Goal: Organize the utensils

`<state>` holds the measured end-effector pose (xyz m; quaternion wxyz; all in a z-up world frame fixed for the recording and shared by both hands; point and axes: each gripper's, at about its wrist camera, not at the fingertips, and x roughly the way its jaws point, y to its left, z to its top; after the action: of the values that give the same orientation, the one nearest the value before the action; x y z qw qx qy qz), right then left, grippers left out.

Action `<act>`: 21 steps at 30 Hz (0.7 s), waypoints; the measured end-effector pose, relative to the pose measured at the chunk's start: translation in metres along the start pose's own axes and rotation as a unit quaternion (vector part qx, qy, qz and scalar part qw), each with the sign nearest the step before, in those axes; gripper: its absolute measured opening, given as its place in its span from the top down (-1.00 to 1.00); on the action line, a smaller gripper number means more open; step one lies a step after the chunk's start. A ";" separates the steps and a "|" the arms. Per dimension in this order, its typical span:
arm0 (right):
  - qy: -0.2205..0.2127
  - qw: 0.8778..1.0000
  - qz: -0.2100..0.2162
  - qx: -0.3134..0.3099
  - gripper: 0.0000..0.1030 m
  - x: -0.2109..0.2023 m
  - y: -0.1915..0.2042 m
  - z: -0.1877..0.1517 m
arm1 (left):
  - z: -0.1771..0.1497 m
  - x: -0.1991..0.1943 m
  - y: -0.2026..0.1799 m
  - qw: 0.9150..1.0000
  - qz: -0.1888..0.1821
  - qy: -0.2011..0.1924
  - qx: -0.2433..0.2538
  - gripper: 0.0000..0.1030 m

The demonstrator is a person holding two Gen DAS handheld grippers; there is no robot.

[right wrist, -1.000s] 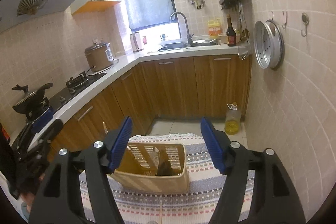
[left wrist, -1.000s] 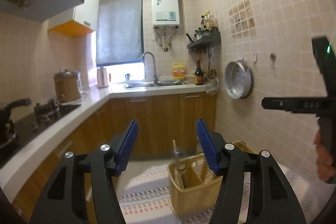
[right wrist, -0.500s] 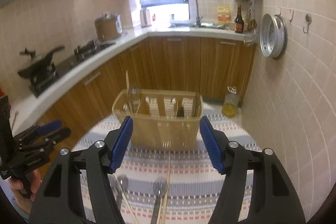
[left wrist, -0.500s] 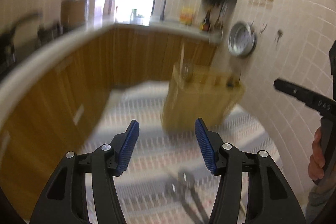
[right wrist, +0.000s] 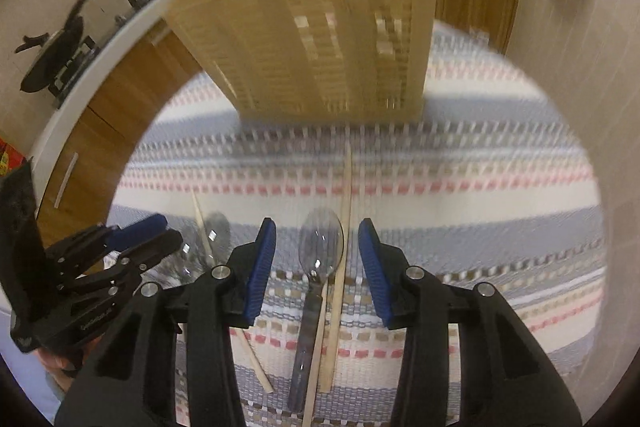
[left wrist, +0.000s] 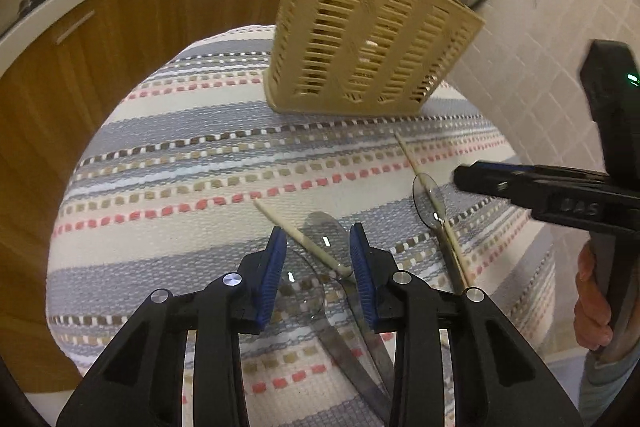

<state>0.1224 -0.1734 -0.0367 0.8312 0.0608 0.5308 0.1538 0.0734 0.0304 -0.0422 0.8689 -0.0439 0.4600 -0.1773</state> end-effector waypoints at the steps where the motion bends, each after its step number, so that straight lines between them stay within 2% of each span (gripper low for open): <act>1: 0.011 1.000 0.005 0.006 0.23 0.008 -0.002 0.000 | 0.002 0.000 -0.001 1.000 -0.001 0.000 0.002 0.40; 5: 0.027 1.000 -0.003 0.007 0.23 0.024 -0.001 0.002 | 0.003 0.004 0.006 1.000 -0.010 0.007 -0.010 0.42; 9: 0.031 0.999 -0.016 0.001 0.23 0.032 0.009 0.003 | 0.010 0.010 0.018 0.997 -0.056 0.023 -0.039 0.44; 11: 0.032 0.999 -0.029 -0.007 0.23 0.037 0.015 0.004 | 0.012 0.011 0.022 0.996 -0.065 0.029 -0.047 0.44; 15: 0.033 0.997 -0.061 -0.041 0.24 0.045 0.030 0.000 | 0.013 0.013 0.021 0.997 -0.055 0.042 -0.043 0.44; 17: 0.031 0.994 -0.084 -0.059 0.43 0.045 0.034 -0.004 | 0.014 0.018 0.016 0.997 -0.047 0.051 -0.036 0.44; 19: 0.030 0.994 -0.085 -0.061 0.43 0.044 0.034 -0.007 | 0.017 0.023 0.009 0.997 -0.033 0.061 -0.028 0.44; 21: 0.032 0.994 -0.085 -0.058 0.52 0.042 0.027 -0.010 | 0.018 0.028 0.001 0.997 -0.026 0.067 -0.018 0.44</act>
<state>0.1245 -0.1349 -0.0700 0.8261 -0.0382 0.5505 0.1147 0.1033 0.0200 -0.0541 0.8305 -0.0592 0.5189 -0.1937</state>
